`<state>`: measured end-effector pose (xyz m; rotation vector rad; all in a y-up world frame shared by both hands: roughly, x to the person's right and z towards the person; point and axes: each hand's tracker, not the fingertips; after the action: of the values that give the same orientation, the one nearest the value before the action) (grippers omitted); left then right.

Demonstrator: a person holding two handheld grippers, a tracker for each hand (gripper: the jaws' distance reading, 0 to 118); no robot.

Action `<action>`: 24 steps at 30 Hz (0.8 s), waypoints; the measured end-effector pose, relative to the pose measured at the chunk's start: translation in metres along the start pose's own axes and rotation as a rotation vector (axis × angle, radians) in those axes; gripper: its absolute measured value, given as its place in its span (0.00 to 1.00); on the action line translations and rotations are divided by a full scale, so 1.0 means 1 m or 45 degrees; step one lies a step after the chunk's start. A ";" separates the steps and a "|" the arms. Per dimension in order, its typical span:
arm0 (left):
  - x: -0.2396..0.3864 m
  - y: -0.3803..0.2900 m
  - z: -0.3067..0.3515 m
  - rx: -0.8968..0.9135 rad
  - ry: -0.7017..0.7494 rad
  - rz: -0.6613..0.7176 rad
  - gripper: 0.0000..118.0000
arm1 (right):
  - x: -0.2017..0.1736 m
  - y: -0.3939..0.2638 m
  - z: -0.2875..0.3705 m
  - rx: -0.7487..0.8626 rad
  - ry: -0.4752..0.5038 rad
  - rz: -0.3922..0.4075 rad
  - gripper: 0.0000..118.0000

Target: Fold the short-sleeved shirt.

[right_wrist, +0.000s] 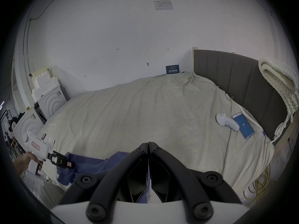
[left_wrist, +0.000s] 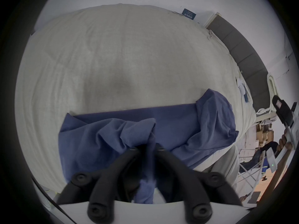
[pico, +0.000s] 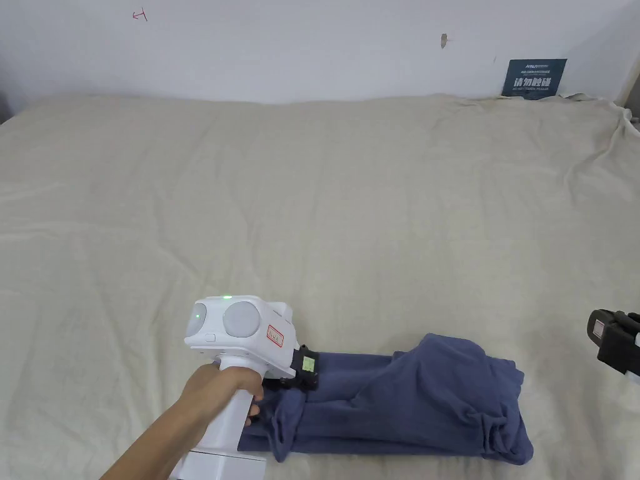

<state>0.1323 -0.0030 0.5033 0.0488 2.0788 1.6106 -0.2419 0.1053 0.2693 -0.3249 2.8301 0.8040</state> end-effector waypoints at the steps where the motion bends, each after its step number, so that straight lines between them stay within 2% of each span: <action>1: 0.001 0.000 0.000 -0.008 -0.019 0.008 0.49 | 0.000 0.000 0.000 -0.002 -0.004 0.001 0.00; 3: 0.004 -0.003 0.006 0.012 -0.025 0.011 0.85 | 0.001 0.000 0.000 -0.009 -0.012 0.004 0.00; 4: 0.005 -0.005 0.010 0.033 -0.023 0.001 0.99 | 0.002 -0.001 0.000 -0.007 -0.016 0.002 0.00; 11: -0.009 -0.018 0.060 0.263 0.047 -0.041 1.00 | -0.001 0.001 0.003 -0.001 -0.015 -0.004 0.00; 14: -0.029 -0.024 0.079 0.362 0.105 0.019 1.00 | -0.003 0.002 0.004 0.004 -0.006 -0.004 0.00; 15: -0.040 -0.026 0.083 0.413 0.126 0.011 0.97 | -0.004 0.003 0.004 0.007 -0.003 -0.004 0.00; 17: -0.051 -0.033 0.088 0.506 0.203 0.009 0.81 | -0.005 0.004 0.004 0.009 0.003 -0.002 0.00; 18: -0.056 -0.036 0.089 0.529 0.242 0.001 0.70 | -0.006 0.004 0.004 0.011 0.005 -0.002 0.00; 20: -0.059 -0.047 0.088 0.516 0.294 -0.023 0.43 | -0.007 0.004 0.003 0.010 0.012 -0.002 0.00; 22: -0.063 -0.055 0.078 0.496 0.310 -0.046 0.21 | -0.007 0.003 0.003 0.011 0.014 -0.007 0.00; 24: -0.064 -0.061 0.064 0.471 0.317 -0.054 0.09 | -0.006 0.002 0.002 0.008 0.015 -0.015 0.00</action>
<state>0.2306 0.0156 0.4602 -0.0725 2.5289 1.2395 -0.2361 0.1093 0.2703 -0.3462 2.8384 0.7934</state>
